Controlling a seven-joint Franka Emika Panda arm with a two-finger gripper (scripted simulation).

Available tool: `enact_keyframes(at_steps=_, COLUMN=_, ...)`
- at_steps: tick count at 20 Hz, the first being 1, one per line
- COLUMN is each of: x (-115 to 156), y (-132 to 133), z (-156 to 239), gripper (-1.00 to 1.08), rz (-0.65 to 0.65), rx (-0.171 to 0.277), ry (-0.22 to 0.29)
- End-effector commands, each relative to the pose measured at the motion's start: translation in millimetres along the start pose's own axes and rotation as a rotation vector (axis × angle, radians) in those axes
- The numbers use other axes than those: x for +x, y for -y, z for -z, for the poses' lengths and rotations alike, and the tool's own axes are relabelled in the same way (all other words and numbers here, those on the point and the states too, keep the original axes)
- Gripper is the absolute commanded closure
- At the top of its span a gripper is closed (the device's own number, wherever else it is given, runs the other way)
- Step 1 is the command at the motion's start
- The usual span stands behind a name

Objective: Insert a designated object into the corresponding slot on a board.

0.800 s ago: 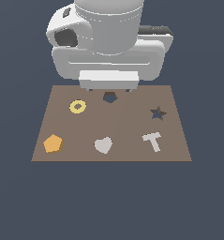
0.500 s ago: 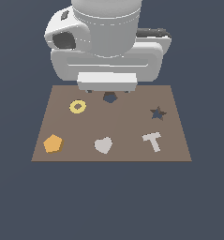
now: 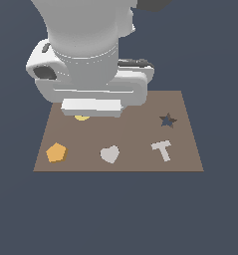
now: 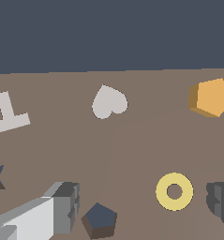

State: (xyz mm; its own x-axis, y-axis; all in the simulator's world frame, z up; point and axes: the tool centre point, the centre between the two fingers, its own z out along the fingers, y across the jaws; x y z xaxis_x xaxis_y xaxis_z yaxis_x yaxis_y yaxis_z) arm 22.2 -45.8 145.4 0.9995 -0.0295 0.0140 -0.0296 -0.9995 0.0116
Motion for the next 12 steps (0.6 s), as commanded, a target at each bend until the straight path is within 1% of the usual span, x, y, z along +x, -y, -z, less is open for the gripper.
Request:
enact_keyframes(at_steps=1, x=9, y=-15, z=-11, gripper=-0.92, rz=-0.01, rx=0.001, ry=0.002)
enact_keyframes(at_steps=12, x=53, y=-89, z=-66, gripper=-0.92, rz=-0.06, rx=0.007, ry=0.01)
